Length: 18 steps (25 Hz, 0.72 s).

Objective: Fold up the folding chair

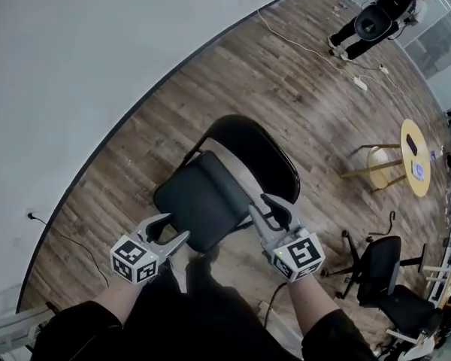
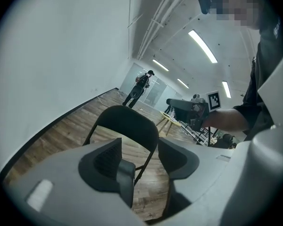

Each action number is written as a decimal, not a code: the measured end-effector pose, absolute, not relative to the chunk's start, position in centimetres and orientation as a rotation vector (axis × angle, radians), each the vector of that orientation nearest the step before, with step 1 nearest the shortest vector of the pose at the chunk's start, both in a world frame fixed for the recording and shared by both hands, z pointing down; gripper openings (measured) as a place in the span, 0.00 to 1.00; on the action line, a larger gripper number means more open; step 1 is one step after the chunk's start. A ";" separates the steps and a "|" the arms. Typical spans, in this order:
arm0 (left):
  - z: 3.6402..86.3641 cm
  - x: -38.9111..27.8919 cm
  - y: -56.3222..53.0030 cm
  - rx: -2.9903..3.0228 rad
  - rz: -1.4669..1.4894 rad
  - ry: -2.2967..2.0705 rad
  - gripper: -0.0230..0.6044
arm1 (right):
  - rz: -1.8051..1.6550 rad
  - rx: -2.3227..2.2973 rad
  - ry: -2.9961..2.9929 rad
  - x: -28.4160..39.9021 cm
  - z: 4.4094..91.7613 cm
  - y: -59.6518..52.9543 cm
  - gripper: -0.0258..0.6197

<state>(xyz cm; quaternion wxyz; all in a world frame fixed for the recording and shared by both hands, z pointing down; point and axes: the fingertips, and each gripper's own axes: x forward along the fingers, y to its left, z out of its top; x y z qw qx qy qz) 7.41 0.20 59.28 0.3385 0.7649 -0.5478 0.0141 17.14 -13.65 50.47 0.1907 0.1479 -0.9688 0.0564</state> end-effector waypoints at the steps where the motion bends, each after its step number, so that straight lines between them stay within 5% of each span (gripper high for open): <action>1: 60.1 7.3 0.3 1.985 0.046 -1.414 0.42 | 0.150 0.417 -2.711 17.1 50.6 -13.9 0.23; 18: 70.8 6.6 1.7 1.824 0.047 -1.311 0.63 | 0.087 0.404 -2.628 16.2 51.9 -15.6 0.32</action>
